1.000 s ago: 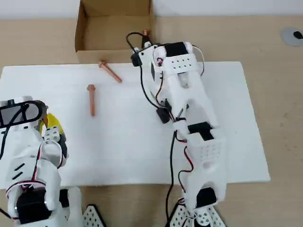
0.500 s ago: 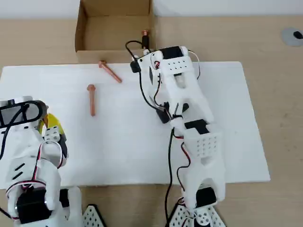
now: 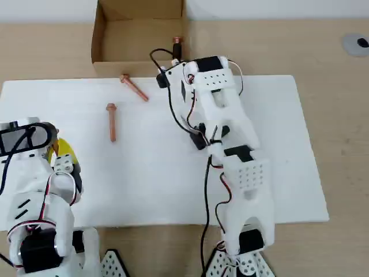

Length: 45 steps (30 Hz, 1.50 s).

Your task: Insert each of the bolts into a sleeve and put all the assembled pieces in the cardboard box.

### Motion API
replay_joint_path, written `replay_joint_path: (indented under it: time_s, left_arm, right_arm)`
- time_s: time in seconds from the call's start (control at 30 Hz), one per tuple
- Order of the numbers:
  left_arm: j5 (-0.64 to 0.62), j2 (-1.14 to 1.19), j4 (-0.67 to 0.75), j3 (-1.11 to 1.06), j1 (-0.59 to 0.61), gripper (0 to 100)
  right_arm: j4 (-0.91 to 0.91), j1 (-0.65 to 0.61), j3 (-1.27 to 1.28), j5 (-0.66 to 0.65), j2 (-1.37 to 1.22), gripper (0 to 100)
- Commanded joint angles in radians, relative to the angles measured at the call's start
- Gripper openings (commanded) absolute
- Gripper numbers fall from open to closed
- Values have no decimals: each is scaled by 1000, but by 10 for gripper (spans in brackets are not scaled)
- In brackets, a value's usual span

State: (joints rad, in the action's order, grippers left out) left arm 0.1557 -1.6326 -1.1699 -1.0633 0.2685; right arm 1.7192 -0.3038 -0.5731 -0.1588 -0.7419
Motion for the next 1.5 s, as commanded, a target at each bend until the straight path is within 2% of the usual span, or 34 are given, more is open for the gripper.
replay_joint_path:
  time_s: [0.0,0.13,0.43,0.53,0.7,1.07,1.3,1.47]
  left_arm:
    - [0,-8,31,14,14,9]
    - [0,-8,31,14,14,9]
    - [0,-2,31,46,9,9]
    - [0,-2,31,46,8,9]
    - [-2,-2,31,46,8,9]
    - [-2,-2,26,46,8,9]
    - [-8,-2,29,46,6,9]
    - [-9,-1,29,89,6,9]
  right_arm:
    - [-26,25,-1,-20,-42,199]
    - [-23,45,-1,-20,-42,258]
    - [-23,51,1,-49,-45,256]
    - [-23,51,5,-66,-47,210]
    - [-23,51,1,-63,-47,16]
    - [-20,45,-16,-61,-41,10]
    - [71,39,-317,-34,-35,10]
    - [71,-22,-371,-34,117,10]
